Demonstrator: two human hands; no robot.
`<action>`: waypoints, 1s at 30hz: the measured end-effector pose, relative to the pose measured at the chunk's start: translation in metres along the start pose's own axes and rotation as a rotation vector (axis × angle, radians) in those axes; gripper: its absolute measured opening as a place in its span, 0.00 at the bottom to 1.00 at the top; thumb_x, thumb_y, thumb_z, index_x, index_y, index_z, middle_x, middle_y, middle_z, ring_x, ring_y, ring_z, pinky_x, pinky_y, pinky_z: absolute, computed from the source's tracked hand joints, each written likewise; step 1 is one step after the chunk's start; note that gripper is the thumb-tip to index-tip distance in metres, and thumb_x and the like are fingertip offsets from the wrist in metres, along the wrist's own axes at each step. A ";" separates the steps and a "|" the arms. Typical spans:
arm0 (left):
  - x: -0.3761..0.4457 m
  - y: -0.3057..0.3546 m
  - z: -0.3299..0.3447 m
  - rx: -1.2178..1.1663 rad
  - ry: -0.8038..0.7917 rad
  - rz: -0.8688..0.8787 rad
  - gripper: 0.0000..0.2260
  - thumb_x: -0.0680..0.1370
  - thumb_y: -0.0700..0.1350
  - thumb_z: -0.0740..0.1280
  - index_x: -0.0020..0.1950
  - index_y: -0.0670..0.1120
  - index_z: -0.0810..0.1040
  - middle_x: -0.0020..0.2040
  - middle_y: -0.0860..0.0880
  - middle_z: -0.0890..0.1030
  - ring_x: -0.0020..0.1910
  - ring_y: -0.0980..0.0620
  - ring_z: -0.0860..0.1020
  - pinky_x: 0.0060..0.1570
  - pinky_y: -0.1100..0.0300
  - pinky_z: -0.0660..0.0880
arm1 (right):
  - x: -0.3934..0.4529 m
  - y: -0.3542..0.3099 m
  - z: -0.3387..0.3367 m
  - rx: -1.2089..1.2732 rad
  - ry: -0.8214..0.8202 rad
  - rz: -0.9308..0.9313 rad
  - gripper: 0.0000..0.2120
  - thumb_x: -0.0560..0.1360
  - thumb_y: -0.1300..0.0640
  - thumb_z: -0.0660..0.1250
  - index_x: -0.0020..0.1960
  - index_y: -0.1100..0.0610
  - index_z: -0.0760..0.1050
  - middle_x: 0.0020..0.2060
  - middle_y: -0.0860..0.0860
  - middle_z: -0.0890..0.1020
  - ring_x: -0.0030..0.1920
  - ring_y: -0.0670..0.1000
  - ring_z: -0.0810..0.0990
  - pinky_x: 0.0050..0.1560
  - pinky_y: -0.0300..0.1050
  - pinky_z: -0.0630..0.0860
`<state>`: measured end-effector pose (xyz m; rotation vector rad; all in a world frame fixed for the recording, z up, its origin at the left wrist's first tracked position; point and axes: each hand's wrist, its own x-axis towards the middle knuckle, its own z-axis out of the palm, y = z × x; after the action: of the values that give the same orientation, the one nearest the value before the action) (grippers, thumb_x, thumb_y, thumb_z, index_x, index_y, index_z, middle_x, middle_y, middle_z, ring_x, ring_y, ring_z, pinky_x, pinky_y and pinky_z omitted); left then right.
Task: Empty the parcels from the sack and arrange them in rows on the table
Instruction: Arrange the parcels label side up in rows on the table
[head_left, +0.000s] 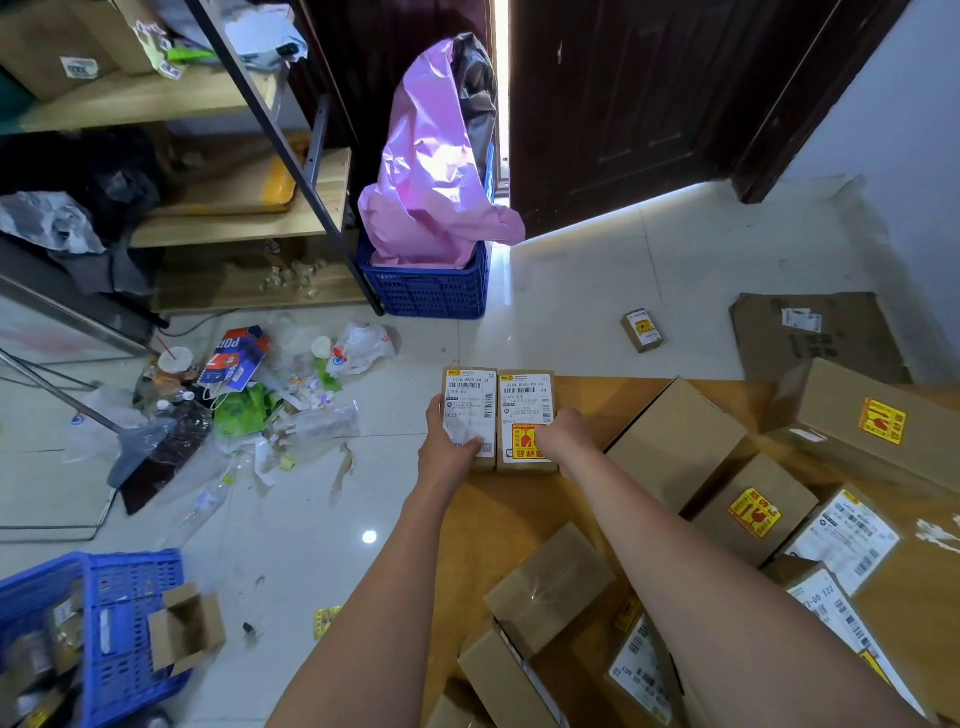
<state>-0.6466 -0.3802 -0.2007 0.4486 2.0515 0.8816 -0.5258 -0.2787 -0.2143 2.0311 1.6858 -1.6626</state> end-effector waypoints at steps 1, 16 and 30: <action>0.000 0.000 0.001 0.002 0.001 -0.003 0.36 0.77 0.39 0.69 0.77 0.55 0.52 0.73 0.47 0.71 0.66 0.43 0.74 0.57 0.54 0.74 | -0.001 -0.001 0.000 0.001 0.003 0.002 0.14 0.81 0.65 0.59 0.64 0.60 0.75 0.63 0.56 0.79 0.59 0.55 0.80 0.29 0.34 0.67; -0.001 0.000 0.002 0.002 0.008 -0.007 0.36 0.77 0.38 0.69 0.77 0.55 0.52 0.73 0.47 0.70 0.67 0.43 0.74 0.57 0.53 0.75 | -0.006 -0.002 0.001 0.020 0.007 0.016 0.12 0.81 0.64 0.59 0.63 0.60 0.74 0.62 0.56 0.80 0.53 0.53 0.80 0.29 0.35 0.69; 0.002 -0.002 0.003 0.023 -0.006 -0.010 0.36 0.77 0.38 0.69 0.77 0.55 0.51 0.73 0.47 0.69 0.67 0.43 0.74 0.58 0.52 0.75 | -0.010 -0.008 0.001 -0.017 -0.006 0.000 0.15 0.79 0.67 0.60 0.64 0.59 0.75 0.62 0.56 0.80 0.58 0.55 0.81 0.33 0.37 0.72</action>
<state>-0.6460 -0.3791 -0.2047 0.4522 2.0588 0.8505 -0.5307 -0.2833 -0.2034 2.0167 1.6915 -1.6468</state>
